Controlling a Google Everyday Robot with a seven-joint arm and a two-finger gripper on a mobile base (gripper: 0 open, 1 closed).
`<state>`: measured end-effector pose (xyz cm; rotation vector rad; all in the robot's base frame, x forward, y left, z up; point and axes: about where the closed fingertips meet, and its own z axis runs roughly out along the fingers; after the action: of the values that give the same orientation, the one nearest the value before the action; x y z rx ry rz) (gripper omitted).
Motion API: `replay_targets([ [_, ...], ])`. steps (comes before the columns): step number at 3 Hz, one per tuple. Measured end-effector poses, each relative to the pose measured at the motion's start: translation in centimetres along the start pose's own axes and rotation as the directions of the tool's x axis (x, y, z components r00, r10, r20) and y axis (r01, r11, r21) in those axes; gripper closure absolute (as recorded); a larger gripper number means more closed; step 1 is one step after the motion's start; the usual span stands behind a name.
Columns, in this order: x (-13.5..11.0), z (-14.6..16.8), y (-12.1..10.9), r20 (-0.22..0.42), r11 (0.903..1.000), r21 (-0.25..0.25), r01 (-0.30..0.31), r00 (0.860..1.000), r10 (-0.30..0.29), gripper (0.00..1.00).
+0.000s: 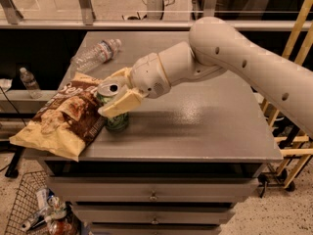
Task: Move green can near brown chip bag
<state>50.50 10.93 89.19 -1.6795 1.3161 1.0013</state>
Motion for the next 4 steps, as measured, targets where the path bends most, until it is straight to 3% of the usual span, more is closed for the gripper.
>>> replay_targets([
  [2, -0.1, 0.2, 0.1, 0.0, 1.0, -0.004, 0.002, 1.0, -0.002, 0.05],
  [3, -0.3, 0.1, 0.2, -0.007, 1.0, -0.002, 0.005, 1.0, -0.005, 0.0],
  [4, -1.0, -1.7, 0.9, -0.06, 0.9993, 0.032, 0.017, 0.998, -0.015, 0.0],
])
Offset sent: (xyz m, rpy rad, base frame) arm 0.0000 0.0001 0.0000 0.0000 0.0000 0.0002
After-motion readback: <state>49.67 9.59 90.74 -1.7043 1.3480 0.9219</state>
